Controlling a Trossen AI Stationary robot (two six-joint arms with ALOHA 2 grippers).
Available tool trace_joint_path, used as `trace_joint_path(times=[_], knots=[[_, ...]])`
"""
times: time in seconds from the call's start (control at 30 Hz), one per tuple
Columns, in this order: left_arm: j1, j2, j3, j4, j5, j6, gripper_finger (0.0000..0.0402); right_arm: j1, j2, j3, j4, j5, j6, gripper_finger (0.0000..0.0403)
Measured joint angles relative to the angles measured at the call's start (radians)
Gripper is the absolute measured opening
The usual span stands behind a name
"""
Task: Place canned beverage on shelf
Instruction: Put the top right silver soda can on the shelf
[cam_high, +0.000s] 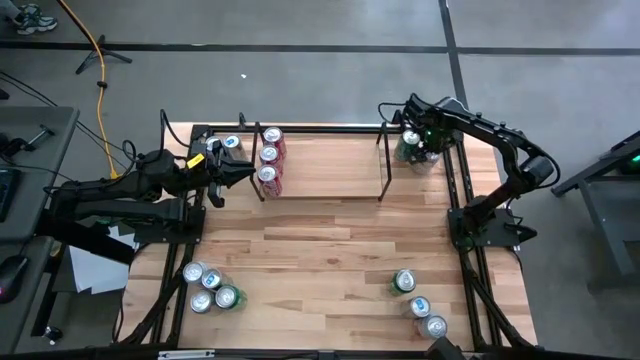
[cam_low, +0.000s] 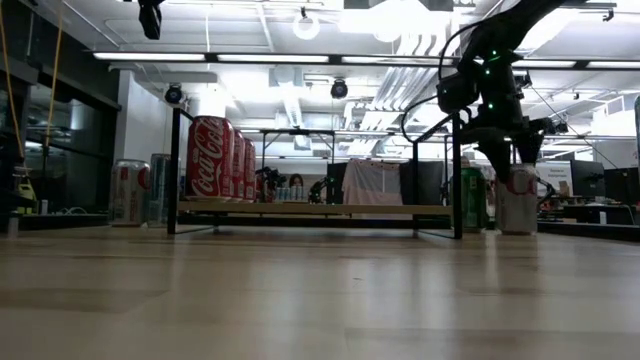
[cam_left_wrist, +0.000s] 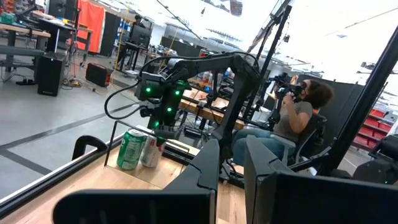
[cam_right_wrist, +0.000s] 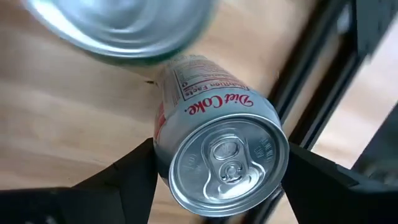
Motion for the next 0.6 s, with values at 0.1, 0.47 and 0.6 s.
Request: trace_joint_path(times=[0.1, 0.47, 0.6], knots=[[0.000, 0.000, 0.000, 0.000, 0.000, 0.000, 0.0000, 0.014, 0.000, 0.000, -0.015, -0.011, 0.136, 0.0272], [0.000, 0.000, 0.000, -0.006, 0.002, 0.000, 0.0000, 0.057, 0.000, 0.002, -0.015, -0.060, 0.280, 0.0293], [0.000, 0.000, 0.000, -0.006, 0.006, 0.000, 0.0000, 0.057, 0.001, 0.023, -0.014, -0.097, 0.233, 0.0294]])
